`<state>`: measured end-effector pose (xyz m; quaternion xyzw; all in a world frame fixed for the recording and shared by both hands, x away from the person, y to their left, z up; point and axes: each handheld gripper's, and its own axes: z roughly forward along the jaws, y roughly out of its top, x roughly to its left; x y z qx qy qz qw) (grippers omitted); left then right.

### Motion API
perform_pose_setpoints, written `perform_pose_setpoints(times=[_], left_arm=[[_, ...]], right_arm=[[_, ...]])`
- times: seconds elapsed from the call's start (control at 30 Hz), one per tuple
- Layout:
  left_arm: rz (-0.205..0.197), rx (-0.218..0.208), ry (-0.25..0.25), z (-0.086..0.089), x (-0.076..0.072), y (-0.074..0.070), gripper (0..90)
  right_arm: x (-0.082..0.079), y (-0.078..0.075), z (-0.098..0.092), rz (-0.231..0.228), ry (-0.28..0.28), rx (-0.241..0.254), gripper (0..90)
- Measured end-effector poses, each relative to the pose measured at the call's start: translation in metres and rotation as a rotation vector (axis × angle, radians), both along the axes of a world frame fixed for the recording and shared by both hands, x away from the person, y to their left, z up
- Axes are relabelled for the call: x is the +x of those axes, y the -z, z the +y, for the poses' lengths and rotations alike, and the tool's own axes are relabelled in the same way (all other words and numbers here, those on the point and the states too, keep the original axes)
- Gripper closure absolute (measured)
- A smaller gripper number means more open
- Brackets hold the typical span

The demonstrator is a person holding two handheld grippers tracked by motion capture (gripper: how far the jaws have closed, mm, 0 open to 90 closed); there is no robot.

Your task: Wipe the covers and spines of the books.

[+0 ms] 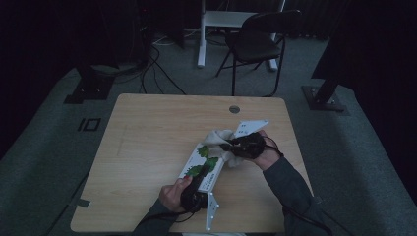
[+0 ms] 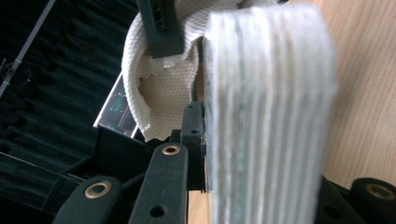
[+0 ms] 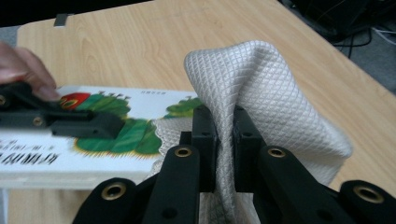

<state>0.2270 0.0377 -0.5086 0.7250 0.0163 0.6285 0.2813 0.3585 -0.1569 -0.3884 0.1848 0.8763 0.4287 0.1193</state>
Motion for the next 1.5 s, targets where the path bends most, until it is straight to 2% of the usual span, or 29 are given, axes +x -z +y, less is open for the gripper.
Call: perform_pose_setpoints(times=[0.37, 0.47, 0.8, 1.0, 1.3, 1.5], left_arm=[[-0.004, 0.006, 0.007, -0.001, -0.001, 0.000, 77.0], [-0.002, -0.004, 0.011, -0.001, 0.000, 0.000, 77.1], [-0.003, 0.009, 0.011, -0.002, -0.001, 0.001, 77.0], [-0.007, 0.005, 0.010, -0.001, -0.001, 0.000, 77.0], [-0.012, 0.007, 0.011, -0.002, -0.002, 0.000, 77.0], [-0.016, 0.009, 0.011, -0.002, -0.002, -0.001, 77.0]], right_arm=[[0.003, -0.024, 0.008, -0.059, -0.010, 0.027, 82.9], [0.004, -0.029, 0.013, -0.070, -0.017, 0.034, 82.9], [0.011, -0.035, 0.031, -0.073, -0.040, 0.046, 83.0], [0.014, -0.030, 0.038, -0.061, -0.049, 0.035, 83.0], [0.020, -0.015, 0.048, -0.019, -0.055, 0.014, 83.0], [0.024, -0.004, 0.054, 0.009, -0.061, -0.018, 83.1]])
